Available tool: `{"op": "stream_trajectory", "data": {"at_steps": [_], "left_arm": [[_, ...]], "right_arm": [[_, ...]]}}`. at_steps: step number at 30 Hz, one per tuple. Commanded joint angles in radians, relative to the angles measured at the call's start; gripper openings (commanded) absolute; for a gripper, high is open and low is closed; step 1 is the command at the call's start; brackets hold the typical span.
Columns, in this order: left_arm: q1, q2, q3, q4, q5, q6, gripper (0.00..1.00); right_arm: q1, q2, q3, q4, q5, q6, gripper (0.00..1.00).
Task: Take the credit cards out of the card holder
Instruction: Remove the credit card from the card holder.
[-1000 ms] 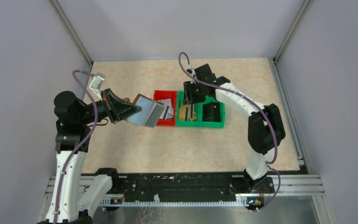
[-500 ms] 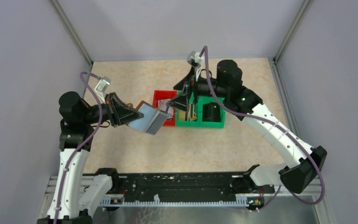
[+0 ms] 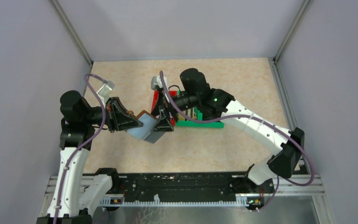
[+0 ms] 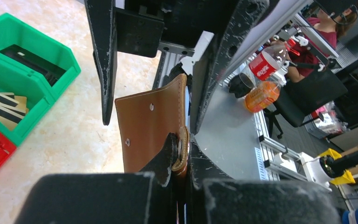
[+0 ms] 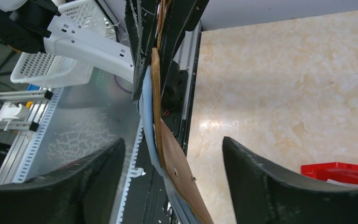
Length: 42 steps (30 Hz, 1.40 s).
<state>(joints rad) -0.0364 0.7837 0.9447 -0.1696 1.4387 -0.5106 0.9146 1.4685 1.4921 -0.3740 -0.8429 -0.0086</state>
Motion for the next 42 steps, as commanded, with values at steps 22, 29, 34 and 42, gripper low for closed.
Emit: {"op": "stream_trajectory", "data": {"at_steps": [22, 29, 34, 42], "left_arm": [[0.006, -0.020, 0.088, -0.201, -0.087, 0.287, 0.90], [0.006, -0.061, 0.039, -0.068, -0.080, 0.151, 0.86], [0.006, -0.072, 0.012, -0.022, -0.062, 0.108, 0.81], [0.006, -0.084, -0.001, -0.010, -0.033, 0.114, 0.55]], "right_arm": [[-0.141, -0.091, -0.146, 0.566, -0.040, 0.555, 0.00], [-0.209, -0.179, -0.430, 1.285, 0.070, 1.033, 0.00], [-0.205, -0.155, -0.537, 1.590, 0.203, 1.242, 0.00], [-0.129, -0.105, -0.570, 1.683, 0.324, 1.305, 0.00]]}}
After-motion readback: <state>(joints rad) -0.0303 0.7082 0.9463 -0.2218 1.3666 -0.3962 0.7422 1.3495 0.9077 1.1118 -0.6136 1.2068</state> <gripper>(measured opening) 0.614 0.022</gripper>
